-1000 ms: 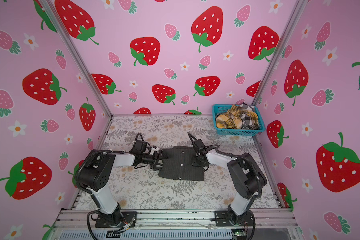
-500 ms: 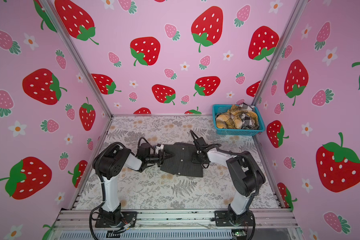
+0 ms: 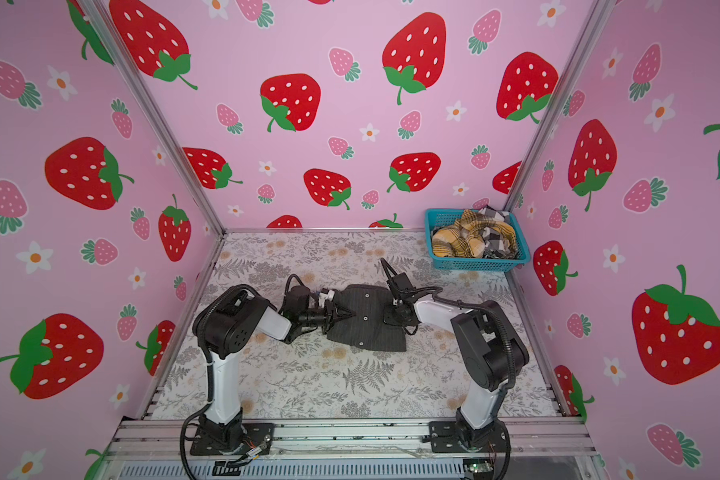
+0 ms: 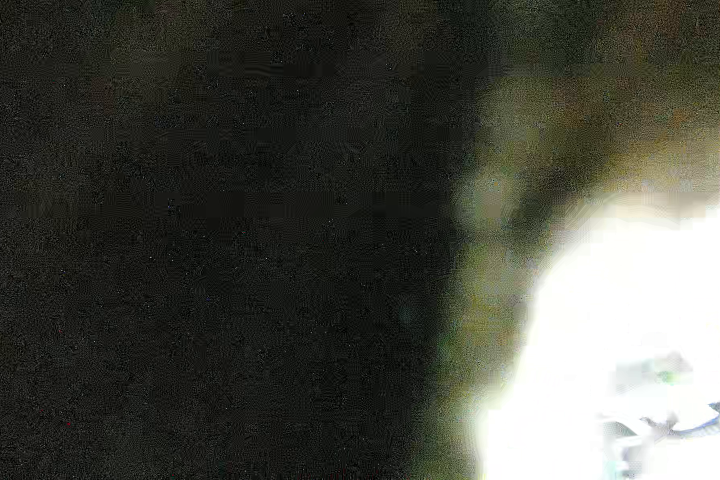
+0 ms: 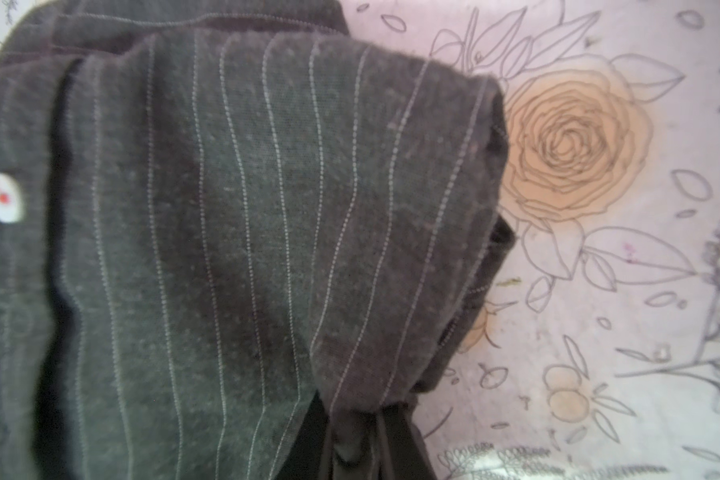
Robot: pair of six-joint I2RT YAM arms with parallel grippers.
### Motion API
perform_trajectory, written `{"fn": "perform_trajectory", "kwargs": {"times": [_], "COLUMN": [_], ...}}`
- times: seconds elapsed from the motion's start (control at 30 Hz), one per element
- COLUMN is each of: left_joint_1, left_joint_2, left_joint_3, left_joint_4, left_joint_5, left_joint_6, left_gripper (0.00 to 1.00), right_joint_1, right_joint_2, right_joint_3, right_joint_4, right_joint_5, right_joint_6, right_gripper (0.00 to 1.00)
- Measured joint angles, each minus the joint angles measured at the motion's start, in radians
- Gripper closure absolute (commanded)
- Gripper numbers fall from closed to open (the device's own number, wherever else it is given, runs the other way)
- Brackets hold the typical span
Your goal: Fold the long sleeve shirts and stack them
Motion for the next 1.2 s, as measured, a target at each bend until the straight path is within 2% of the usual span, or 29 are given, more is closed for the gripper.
{"fn": "perform_trajectory", "kwargs": {"times": [0.03, 0.07, 0.17, 0.23, 0.37, 0.47, 0.57, 0.77, 0.87, 0.97, 1.1, 1.13, 1.17, 1.2], "left_joint_1": [-0.002, -0.003, 0.002, 0.015, 0.075, 0.143, 0.187, 0.184, 0.135, 0.011, -0.202, -0.250, -0.300, -0.343], "left_joint_2": [0.000, -0.001, -0.036, -0.099, -0.312, -0.475, -0.596, -0.721, -0.690, -0.581, -0.313, -0.243, -0.164, -0.097], "left_joint_3": [0.004, 0.009, 0.012, 0.012, 0.049, 0.152, 0.308, 0.538, 0.573, 0.584, 0.661, 0.690, 0.734, 0.776], "left_joint_4": [-0.008, -0.018, -0.117, -0.254, -0.688, -1.052, -1.368, -1.815, -1.981, -2.116, -2.227, -2.240, -2.246, -2.249], "left_joint_5": [-0.002, -0.004, -0.025, -0.055, -0.182, -0.374, -0.645, -1.193, -1.410, -1.543, -1.586, -1.575, -1.559, -1.539], "left_joint_6": [0.001, -0.003, 0.024, 0.075, 0.277, 0.447, 0.600, 0.815, 0.859, 0.847, 0.775, 0.761, 0.745, 0.734], "left_gripper": [1.00, 1.00, 1.00, 1.00, 1.00, 1.00, 1.00, 1.00, 1.00, 1.00, 1.00, 0.97, 0.77, 0.51], "right_joint_1": [0.000, 0.000, 0.000, 0.001, 0.003, 0.003, 0.003, 0.003, 0.000, -0.018, -0.080, -0.094, -0.113, -0.129], "right_joint_2": [0.000, -0.001, -0.008, -0.021, -0.080, -0.147, -0.214, -0.297, -0.344, -0.409, -0.509, -0.528, -0.551, -0.570], "right_joint_3": [0.000, 0.000, -0.001, 0.001, 0.002, 0.005, 0.007, -0.007, -0.045, -0.102, -0.168, -0.178, -0.188, -0.198], "right_joint_4": [0.000, -0.001, -0.010, -0.026, -0.143, -0.204, -0.228, -0.226, -0.223, -0.220, -0.224, -0.225, -0.228, -0.230], "right_joint_5": [0.000, 0.000, 0.002, 0.007, 0.031, 0.044, 0.045, 0.038, 0.032, 0.024, 0.011, 0.010, 0.008, 0.007], "right_joint_6": [0.000, 0.000, -0.005, -0.009, -0.016, -0.024, -0.027, -0.027, -0.026, -0.021, -0.018, -0.018, -0.019, -0.021], "right_gripper": [0.83, 0.81, 0.64, 0.55, 0.52, 0.52, 0.53, 0.54, 0.55, 0.56, 0.55, 0.55, 0.54, 0.50]}}
